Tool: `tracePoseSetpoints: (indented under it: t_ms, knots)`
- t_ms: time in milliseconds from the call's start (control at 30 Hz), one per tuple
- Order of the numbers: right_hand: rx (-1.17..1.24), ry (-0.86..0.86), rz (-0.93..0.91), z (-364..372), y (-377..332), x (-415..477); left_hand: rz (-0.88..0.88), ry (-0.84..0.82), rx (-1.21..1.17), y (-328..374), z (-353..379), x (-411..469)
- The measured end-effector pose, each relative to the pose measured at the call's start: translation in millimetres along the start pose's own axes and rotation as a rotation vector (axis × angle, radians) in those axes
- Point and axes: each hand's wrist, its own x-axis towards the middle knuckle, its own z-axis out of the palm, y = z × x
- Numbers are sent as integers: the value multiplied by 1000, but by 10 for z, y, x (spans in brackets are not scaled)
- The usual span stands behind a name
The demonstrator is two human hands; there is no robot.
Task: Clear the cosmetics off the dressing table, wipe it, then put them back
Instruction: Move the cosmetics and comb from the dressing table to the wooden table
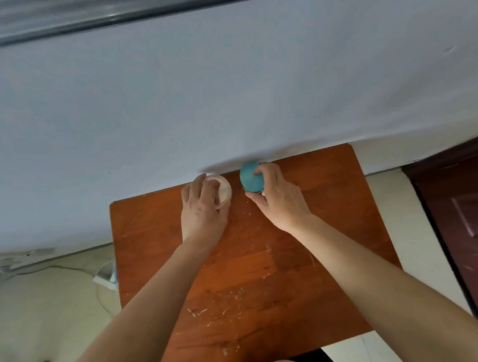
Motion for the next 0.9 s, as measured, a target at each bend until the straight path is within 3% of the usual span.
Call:
tracePoseSetpoints:
  t_ms: [267,500,700,900]
  knots:
    - [55,-6,-21,-161,31,-48,-24,-21,14,179,-174,-79]
    - [56,352,-23,-1002,-150,-427,144,201,81,582,-1071,-380]
    - [-163,556,68,-1639,-309,-1067,347,368,20,896,-1692,-643]
    - [-395,756,282,-1919,17,-2466,583,321,-114,1559,-1550,-913]
